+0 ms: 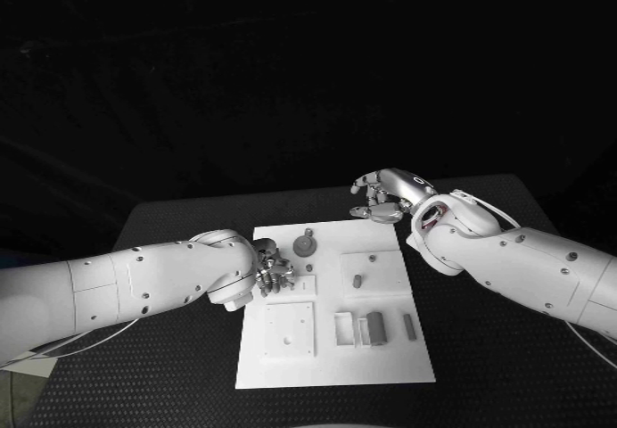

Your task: Assemble the parts on the task board

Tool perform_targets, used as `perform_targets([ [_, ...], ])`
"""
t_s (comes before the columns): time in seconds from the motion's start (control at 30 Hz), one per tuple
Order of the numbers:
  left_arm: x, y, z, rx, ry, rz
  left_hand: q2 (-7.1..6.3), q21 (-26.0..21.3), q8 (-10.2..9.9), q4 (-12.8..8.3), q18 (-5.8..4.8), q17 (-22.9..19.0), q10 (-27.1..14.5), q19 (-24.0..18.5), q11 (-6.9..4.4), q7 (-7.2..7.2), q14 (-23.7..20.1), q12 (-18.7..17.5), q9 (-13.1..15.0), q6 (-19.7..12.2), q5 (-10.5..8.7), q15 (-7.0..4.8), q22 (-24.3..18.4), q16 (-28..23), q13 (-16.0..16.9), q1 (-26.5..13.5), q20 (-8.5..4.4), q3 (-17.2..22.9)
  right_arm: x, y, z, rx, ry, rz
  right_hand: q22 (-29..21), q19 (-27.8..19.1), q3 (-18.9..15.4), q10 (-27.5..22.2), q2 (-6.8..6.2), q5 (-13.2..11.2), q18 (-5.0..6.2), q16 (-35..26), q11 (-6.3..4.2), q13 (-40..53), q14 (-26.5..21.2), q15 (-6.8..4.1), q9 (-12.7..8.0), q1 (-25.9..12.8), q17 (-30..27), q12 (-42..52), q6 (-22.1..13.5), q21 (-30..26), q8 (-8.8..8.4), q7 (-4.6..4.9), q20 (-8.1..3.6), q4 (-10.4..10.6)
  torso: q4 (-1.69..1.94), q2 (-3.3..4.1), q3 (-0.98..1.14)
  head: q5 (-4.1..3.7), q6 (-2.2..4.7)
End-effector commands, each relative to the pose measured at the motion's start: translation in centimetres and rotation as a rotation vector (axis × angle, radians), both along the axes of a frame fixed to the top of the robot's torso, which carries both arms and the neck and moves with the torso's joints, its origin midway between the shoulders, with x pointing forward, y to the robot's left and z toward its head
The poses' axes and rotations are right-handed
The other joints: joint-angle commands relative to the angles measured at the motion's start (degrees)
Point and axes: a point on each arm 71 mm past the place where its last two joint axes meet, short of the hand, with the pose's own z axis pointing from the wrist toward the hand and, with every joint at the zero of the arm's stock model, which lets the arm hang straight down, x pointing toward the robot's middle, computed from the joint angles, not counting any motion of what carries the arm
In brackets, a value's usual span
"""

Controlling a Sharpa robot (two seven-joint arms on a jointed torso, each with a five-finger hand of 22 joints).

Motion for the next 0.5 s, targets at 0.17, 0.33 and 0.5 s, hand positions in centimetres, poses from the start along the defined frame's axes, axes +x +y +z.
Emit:
perform_targets([
  [0.17, -0.05, -0.42, -0.20, 0.005, -0.007, -0.013, 0.34, 0.3, 0.0, 0.2, 0.69, -0.2, -0.3, 0.3, -0.14, -3.33, -0.5, 0.2, 0.1, 3.7, -0.18, 0.09, 0.2, 0.4, 0.1, 0.4, 0.01, 0.0, -0.05, 0.15, -0.03, -0.006, 0.009, 0.010, 0.8, 0.0, -0.1, -0.1, 0.28, 0.3, 2.32, 0.1, -0.33, -0.1, 0.4, 0.09, -0.1, 0.5, 0.1, 0.2, 0.5, -0.2, 0.30, 0.74, -0.23, -0.1, -0.01, 0.01, 0.03, -0.25, -0.08],
  [0.33, -0.05, -0.34, -0.29, 0.007, -0.005, -0.011, 0.33, 0.3, 0.0, 0.2, 0.69, -0.4, -0.4, 0.3, -0.13, -3.32, -0.6, 0.4, 0.2, 3.6, -0.13, 0.08, 0.3, 0.6, 0.1, 0.4, 0.00, 0.1, -0.06, 0.17, -0.02, -0.005, 0.009, 0.010, 0.8, 0.0, -0.2, -0.1, 0.34, 0.3, 2.32, 0.1, -0.33, -0.2, 0.4, 0.09, -0.1, 0.4, 0.1, 0.2, 0.5, -0.3, 0.30, 0.74, -0.20, 0.0, -0.02, -0.01, 0.04, -0.36, -0.08],
  [0.5, -0.12, -0.45, -0.34, 0.009, 0.001, -0.016, 0.26, 0.3, 0.0, 0.2, 0.68, -0.5, -0.4, 0.3, -0.12, -3.32, -0.6, 0.4, 0.3, 3.6, -0.11, 0.07, 0.3, 0.8, 0.1, 0.4, -0.01, 0.1, -0.10, 0.22, -0.01, -0.004, 0.008, 0.012, 0.8, 0.0, -0.3, -0.1, 0.35, 0.3, 2.32, 0.1, -0.33, -0.2, 0.4, 0.09, -0.1, 0.3, 0.1, 0.2, 0.5, -0.3, 0.30, 0.74, -0.19, 0.0, 0.03, -0.01, 0.04, -0.42, -0.18],
])
